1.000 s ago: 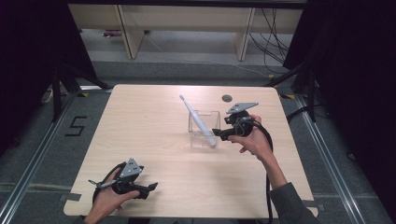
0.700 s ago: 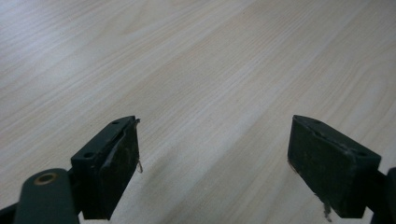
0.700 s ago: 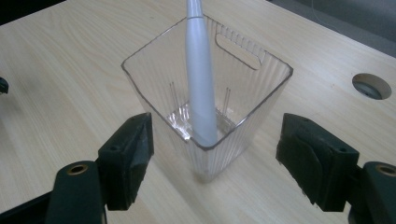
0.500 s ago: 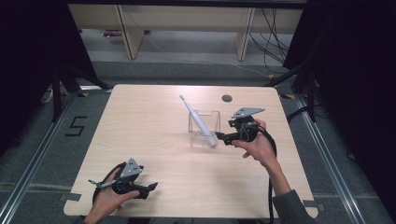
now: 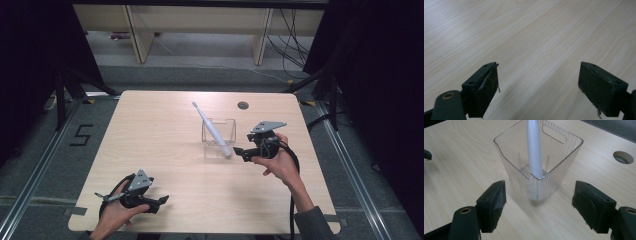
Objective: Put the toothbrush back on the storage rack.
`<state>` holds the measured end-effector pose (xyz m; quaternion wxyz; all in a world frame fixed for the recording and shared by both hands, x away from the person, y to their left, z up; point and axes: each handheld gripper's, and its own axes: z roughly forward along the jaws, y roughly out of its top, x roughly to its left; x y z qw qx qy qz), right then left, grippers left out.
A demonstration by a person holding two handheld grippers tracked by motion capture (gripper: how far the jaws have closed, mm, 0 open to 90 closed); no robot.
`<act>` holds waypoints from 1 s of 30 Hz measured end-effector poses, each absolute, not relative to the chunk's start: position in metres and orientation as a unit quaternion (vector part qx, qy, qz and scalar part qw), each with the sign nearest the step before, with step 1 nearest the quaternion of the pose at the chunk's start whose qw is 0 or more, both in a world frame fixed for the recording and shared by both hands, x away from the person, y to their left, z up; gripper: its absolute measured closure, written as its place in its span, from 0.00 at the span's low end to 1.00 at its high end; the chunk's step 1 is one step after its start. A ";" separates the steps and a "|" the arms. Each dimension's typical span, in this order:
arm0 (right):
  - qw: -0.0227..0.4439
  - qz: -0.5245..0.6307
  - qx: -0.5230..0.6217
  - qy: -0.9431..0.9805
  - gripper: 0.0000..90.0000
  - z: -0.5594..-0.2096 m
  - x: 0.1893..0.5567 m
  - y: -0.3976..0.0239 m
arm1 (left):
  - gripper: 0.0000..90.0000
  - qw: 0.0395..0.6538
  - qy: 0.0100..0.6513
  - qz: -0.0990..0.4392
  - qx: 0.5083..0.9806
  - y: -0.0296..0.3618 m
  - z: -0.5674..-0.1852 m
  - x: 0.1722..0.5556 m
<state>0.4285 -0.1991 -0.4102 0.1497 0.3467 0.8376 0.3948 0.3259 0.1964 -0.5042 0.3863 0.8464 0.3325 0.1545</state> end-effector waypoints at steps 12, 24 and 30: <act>0.144 0.392 0.356 0.836 0.30 -0.422 0.412 -0.210 | 0.18 0.387 0.333 0.156 0.846 0.196 -0.504 0.326; 0.142 0.396 0.362 0.832 0.22 -0.438 0.397 -0.228 | 0.18 0.387 0.332 0.158 0.846 0.196 -0.504 0.326; 0.151 0.405 0.371 0.822 0.19 -0.445 0.390 -0.233 | 0.17 0.396 0.336 0.157 0.840 0.195 -0.505 0.325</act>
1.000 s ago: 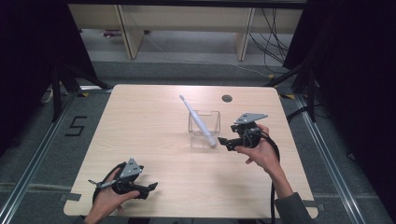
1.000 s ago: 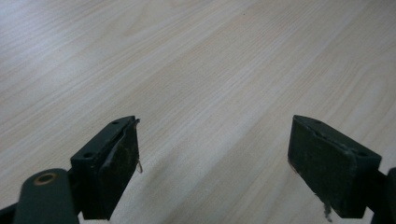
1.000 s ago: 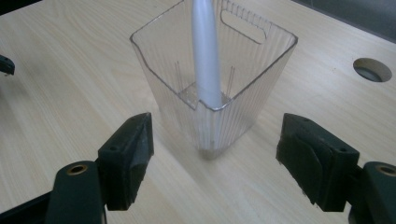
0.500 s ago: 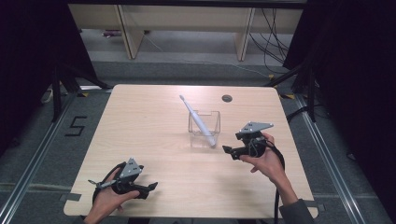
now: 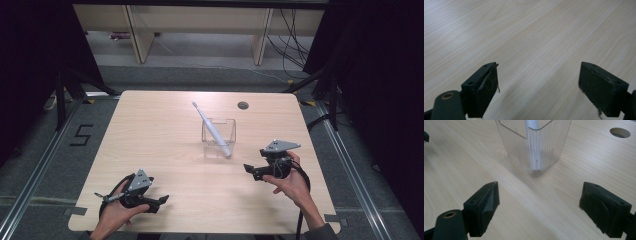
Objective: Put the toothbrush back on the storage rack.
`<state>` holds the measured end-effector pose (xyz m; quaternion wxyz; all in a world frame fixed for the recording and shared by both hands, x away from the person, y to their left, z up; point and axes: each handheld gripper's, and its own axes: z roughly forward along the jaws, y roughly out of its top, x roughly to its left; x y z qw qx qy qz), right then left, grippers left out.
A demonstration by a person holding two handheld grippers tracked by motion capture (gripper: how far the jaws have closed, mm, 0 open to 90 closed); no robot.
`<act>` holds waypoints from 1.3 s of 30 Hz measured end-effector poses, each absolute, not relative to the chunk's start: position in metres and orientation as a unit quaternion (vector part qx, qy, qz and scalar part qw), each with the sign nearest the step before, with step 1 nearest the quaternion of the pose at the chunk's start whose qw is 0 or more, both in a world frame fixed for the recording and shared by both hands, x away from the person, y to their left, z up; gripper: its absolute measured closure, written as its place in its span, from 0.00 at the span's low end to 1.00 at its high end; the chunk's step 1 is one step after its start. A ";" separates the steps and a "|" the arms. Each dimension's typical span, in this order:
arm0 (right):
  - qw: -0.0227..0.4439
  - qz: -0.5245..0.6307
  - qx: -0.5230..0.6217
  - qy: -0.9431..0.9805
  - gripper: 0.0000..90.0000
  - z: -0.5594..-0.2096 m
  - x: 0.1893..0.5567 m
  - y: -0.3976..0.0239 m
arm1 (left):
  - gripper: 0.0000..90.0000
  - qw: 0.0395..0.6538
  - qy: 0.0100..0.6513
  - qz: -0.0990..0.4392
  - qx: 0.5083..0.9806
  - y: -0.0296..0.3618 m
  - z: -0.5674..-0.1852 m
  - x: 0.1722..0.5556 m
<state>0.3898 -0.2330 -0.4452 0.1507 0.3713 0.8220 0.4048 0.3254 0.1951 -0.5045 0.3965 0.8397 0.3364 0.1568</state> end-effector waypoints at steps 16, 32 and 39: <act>0.144 0.407 0.374 0.821 0.19 -0.454 0.374 -0.239 | 0.17 0.395 0.337 0.158 0.840 0.195 -0.504 0.325; 0.137 0.394 0.378 0.826 0.20 -0.466 0.361 -0.246 | 0.17 0.395 0.337 0.159 0.840 0.195 -0.504 0.325; 0.148 0.389 0.368 0.831 0.20 -0.472 0.356 -0.252 | 0.17 0.395 0.336 0.159 0.840 0.195 -0.504 0.325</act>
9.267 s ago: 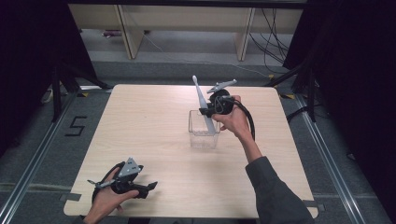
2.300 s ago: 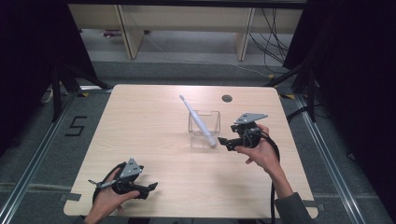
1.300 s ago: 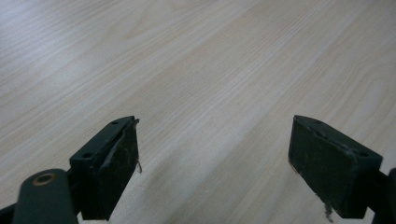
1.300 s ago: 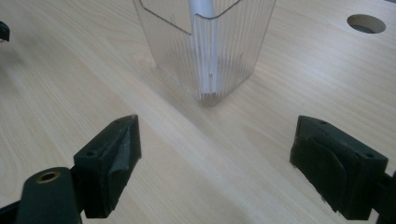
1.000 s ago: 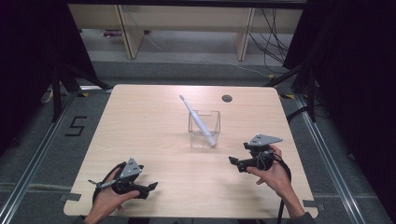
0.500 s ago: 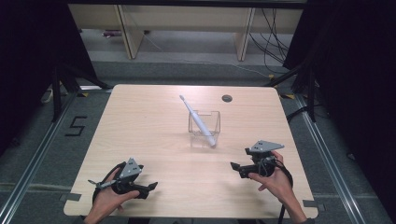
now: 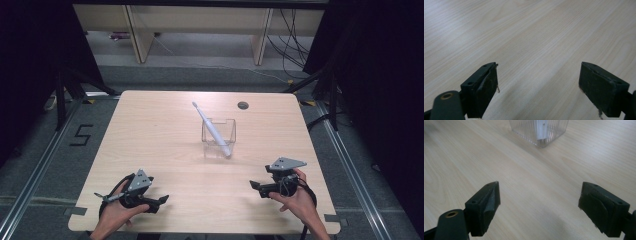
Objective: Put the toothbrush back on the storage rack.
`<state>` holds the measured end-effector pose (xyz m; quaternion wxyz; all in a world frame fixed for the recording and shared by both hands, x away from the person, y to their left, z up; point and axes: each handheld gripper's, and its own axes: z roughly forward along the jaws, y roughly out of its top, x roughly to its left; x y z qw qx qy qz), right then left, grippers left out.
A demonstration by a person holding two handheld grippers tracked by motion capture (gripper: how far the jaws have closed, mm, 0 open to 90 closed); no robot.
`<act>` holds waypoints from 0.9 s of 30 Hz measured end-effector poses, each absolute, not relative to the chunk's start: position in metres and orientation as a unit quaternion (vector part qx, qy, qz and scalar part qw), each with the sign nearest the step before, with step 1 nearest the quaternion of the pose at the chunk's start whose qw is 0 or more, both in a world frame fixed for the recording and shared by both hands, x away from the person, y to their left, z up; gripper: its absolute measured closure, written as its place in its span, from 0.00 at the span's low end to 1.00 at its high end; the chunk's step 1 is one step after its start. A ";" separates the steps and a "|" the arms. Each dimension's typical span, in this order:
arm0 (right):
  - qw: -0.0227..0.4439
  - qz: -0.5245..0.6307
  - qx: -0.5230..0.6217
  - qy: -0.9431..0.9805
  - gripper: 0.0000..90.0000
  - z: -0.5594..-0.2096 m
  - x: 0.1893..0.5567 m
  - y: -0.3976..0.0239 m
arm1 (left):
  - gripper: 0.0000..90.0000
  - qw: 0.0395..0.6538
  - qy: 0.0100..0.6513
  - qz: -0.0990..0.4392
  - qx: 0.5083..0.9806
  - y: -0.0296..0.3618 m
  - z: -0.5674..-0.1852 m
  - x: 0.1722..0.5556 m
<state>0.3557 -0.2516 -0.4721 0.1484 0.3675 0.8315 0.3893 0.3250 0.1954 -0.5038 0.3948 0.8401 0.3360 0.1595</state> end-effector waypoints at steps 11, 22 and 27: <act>0.131 0.376 0.375 0.837 0.21 -0.480 0.342 -0.258 | 0.17 0.393 0.334 0.160 0.841 0.195 -0.504 0.325; 0.121 0.367 0.391 0.835 0.21 -0.486 0.333 -0.268 | 0.17 0.393 0.334 0.160 0.842 0.195 -0.504 0.325; 0.128 0.367 0.389 0.835 0.22 -0.487 0.330 -0.272 | 0.17 0.393 0.335 0.160 0.842 0.195 -0.504 0.325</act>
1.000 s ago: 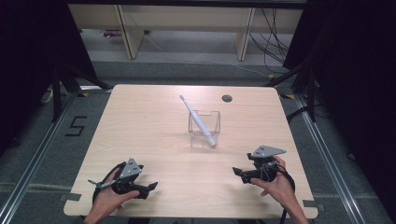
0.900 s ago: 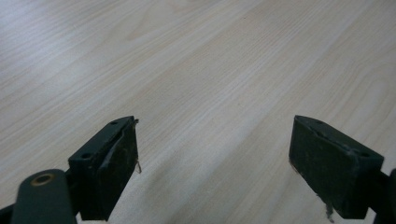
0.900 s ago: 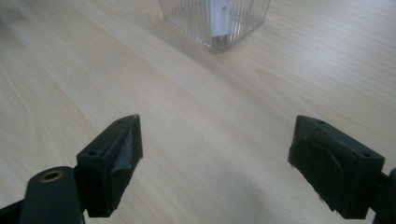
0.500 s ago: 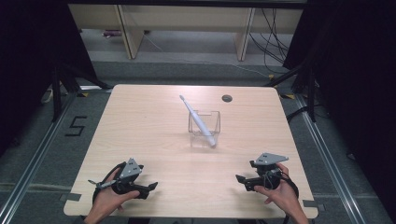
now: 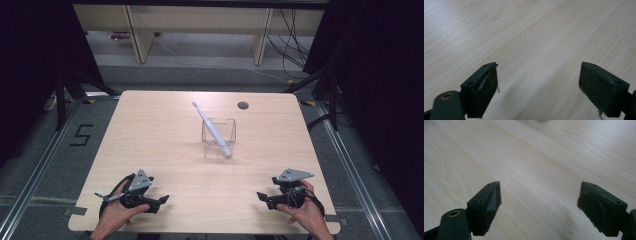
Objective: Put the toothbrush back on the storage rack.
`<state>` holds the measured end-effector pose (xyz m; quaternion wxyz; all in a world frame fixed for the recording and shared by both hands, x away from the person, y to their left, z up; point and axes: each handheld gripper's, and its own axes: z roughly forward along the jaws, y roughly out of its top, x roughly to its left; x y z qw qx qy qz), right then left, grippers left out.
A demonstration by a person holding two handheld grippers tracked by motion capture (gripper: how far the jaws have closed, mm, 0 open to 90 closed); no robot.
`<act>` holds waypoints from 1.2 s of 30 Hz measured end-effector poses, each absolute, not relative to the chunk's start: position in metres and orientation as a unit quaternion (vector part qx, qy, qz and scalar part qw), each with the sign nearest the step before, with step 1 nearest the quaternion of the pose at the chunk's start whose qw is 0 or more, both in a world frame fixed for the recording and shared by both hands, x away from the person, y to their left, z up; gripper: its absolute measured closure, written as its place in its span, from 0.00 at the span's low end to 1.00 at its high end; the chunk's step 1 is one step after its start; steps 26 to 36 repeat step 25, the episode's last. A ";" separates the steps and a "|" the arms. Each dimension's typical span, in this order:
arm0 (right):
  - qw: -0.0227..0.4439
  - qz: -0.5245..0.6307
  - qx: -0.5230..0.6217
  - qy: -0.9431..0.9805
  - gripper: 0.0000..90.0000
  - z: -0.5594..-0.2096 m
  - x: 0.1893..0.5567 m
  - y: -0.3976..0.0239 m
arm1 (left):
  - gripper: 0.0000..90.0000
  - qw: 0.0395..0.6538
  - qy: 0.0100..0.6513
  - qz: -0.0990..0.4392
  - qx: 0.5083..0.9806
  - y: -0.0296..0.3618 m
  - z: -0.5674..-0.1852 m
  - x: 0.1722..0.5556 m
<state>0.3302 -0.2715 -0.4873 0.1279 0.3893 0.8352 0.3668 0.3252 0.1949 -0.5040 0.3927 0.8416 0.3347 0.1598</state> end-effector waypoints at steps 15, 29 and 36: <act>0.111 0.358 0.408 0.832 0.22 -0.491 0.323 -0.275 | 0.17 0.392 0.334 0.160 0.842 0.195 -0.504 0.325; 0.122 0.356 0.393 0.839 0.22 -0.493 0.327 -0.278 | 0.17 0.392 0.334 0.160 0.842 0.195 -0.504 0.325; 0.122 0.356 0.393 0.839 0.22 -0.493 0.327 -0.278 | 0.17 0.392 0.334 0.160 0.842 0.195 -0.504 0.325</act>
